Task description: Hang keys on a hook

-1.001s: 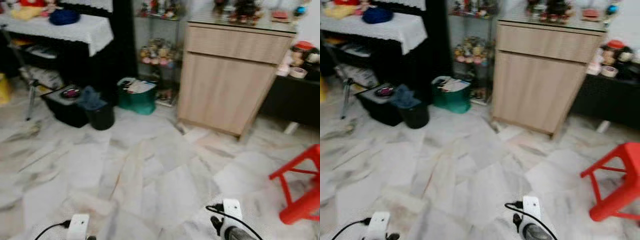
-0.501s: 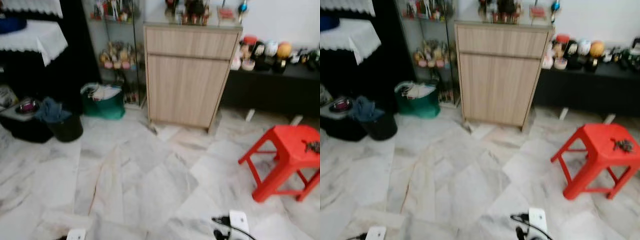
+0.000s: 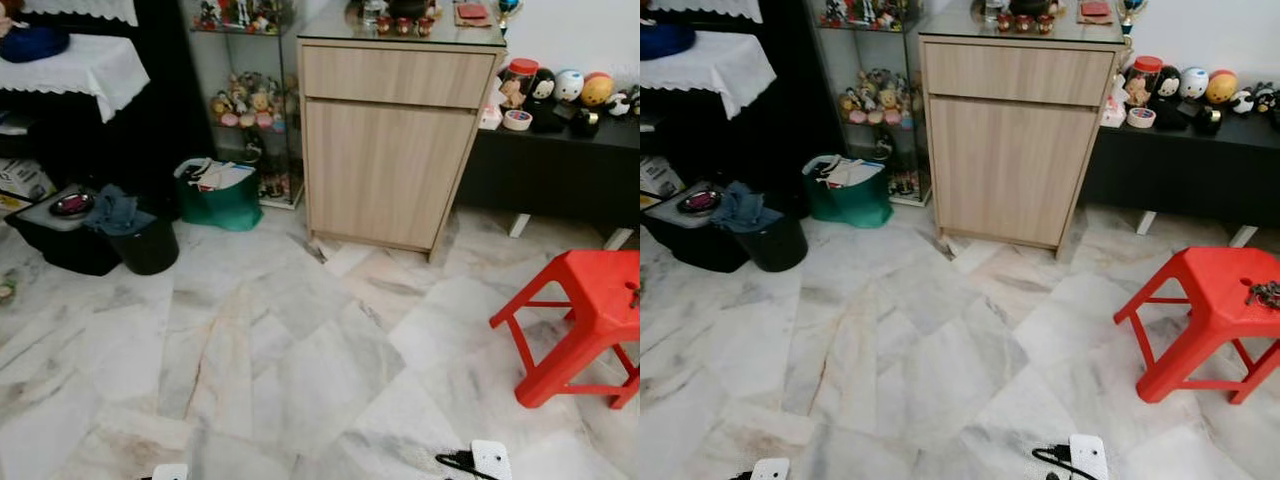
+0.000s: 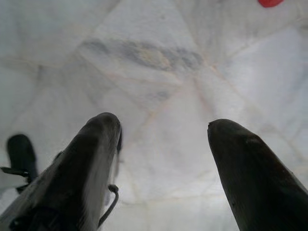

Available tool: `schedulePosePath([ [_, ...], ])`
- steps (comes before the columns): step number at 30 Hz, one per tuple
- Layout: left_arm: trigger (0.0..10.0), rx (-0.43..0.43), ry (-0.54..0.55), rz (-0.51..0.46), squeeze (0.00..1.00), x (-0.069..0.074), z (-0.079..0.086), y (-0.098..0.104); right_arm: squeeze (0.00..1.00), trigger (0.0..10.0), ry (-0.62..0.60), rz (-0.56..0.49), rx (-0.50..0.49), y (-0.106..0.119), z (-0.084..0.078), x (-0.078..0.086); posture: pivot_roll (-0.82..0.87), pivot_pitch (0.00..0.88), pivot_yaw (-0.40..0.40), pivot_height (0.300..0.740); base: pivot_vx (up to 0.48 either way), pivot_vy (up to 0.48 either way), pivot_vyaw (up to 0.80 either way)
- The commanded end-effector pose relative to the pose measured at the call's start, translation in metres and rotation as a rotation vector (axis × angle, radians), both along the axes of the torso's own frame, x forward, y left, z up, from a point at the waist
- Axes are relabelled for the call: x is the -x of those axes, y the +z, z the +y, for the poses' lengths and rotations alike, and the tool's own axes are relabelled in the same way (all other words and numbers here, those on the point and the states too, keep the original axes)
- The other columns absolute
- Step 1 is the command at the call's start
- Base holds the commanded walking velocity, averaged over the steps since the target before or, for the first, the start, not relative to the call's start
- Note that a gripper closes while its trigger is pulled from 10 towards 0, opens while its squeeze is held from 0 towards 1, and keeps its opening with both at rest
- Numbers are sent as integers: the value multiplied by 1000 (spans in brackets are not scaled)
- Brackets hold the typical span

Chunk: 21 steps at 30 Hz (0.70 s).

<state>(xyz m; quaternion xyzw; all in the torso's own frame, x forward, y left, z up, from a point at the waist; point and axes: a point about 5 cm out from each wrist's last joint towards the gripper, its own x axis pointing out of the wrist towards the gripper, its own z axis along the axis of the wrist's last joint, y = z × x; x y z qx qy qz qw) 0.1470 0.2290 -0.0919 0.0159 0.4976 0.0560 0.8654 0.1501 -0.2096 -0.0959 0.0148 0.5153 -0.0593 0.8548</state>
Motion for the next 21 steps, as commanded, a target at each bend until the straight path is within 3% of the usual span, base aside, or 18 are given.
schedulePosePath([
  [1,10000,-23,-22,22,0,6,6,-1,0,10000,3,-10,-1,0,4,-1,58,0,-11,740,0,-311,0],
  [7,10000,-51,-42,37,0,9,17,1,0,10000,11,-8,-27,-3,15,2,52,0,14,740,0,-311,0],
  [14,10000,-78,4,28,0,16,37,5,0,10000,77,17,-45,-7,31,7,128,0,-56,740,0,-312,0],
  [18,10000,-80,15,52,0,25,39,3,0,10000,116,13,-51,-7,35,6,131,0,-47,740,0,-313,0],
  [21,10000,-63,13,68,0,29,33,-1,0,10000,76,7,-45,-7,32,7,108,0,-8,740,0,-315,0],
])
